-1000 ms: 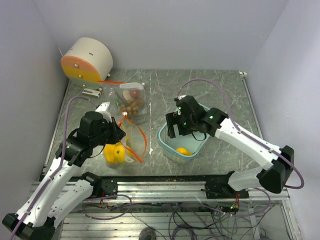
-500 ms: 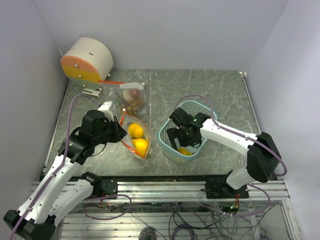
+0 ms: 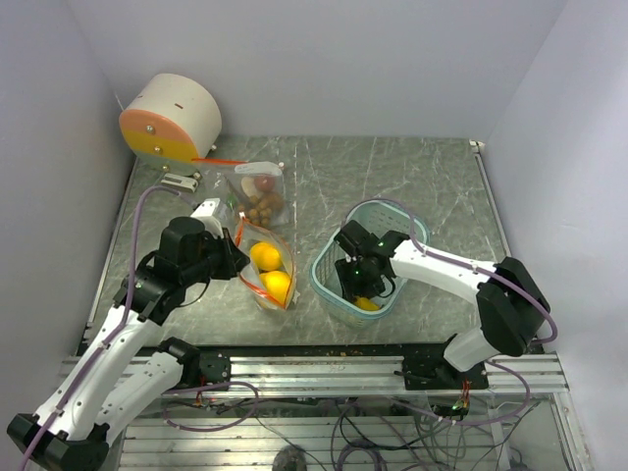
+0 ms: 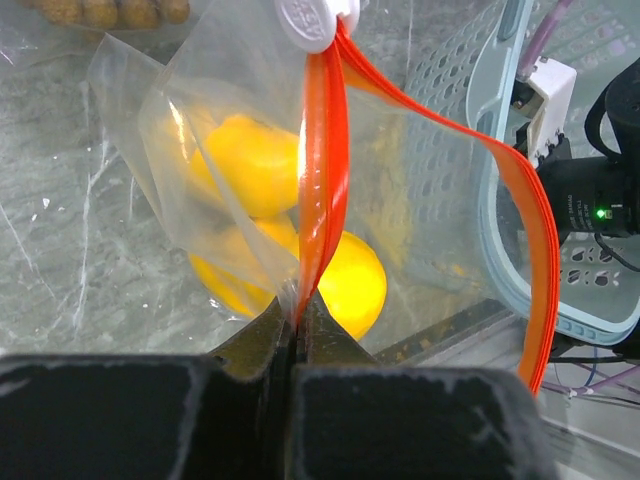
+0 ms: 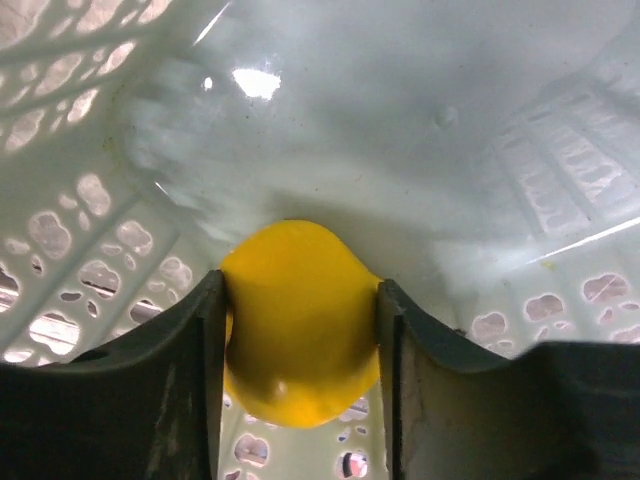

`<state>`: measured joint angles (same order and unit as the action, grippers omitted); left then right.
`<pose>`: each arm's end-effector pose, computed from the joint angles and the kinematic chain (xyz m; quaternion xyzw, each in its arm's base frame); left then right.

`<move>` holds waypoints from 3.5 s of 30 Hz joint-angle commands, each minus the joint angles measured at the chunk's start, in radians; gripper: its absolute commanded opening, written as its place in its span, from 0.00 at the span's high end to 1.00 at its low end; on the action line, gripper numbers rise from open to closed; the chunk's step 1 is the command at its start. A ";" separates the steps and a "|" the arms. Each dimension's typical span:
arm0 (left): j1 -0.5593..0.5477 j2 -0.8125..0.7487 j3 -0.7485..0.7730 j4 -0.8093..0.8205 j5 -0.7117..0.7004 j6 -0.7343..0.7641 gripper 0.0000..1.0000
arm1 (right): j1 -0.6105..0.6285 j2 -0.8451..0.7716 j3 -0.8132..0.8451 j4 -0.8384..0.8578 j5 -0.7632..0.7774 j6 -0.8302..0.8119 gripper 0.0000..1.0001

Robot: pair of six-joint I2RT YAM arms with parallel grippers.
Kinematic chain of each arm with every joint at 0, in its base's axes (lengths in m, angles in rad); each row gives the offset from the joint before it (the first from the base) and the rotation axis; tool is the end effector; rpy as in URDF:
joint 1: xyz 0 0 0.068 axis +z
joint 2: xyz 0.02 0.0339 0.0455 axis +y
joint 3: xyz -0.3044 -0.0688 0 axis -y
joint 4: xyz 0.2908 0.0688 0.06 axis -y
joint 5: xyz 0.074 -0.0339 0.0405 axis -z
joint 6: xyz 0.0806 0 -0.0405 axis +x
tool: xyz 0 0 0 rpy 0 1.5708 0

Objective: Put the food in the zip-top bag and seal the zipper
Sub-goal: Pick up the fake fruit from the bin, then place the fake fruit in the zipper food storage bag, then pick up the zipper food storage bag at the center of the board.

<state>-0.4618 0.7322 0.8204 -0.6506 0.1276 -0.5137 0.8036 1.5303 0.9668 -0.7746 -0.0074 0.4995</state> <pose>0.1819 -0.1020 0.3203 0.0081 0.8743 -0.2753 0.3997 0.2225 0.2316 0.1626 -0.1509 0.9817 0.0733 0.0901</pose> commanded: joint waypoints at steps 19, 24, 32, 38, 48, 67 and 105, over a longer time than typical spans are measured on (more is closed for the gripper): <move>0.003 -0.049 -0.050 0.039 -0.002 -0.038 0.93 | -0.005 -0.309 0.372 0.071 -0.021 -0.059 0.90; 0.003 -0.014 -0.056 0.078 0.029 -0.045 0.93 | 0.000 -0.320 0.357 0.392 -0.428 -0.004 0.91; 0.003 0.003 -0.035 0.086 0.044 -0.045 0.93 | 0.047 -0.225 0.266 0.939 -0.665 0.197 0.92; 0.003 0.021 -0.011 0.092 0.050 -0.040 0.93 | 0.088 -0.098 0.269 0.999 -0.637 0.214 0.93; 0.003 0.031 0.042 0.059 0.051 -0.028 0.93 | 0.098 -0.074 0.258 0.725 -0.295 0.073 0.83; 0.003 0.042 0.032 0.090 0.080 -0.044 0.93 | 0.166 -0.035 0.470 0.536 0.068 -0.002 0.00; 0.003 -0.044 0.263 -0.104 0.045 0.117 0.09 | 0.223 0.072 0.624 0.511 0.051 -0.148 1.00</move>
<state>-0.4618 0.7593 0.9977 -0.6785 0.1631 -0.4831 1.0393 1.6501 1.5665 -0.3050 0.1436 0.4252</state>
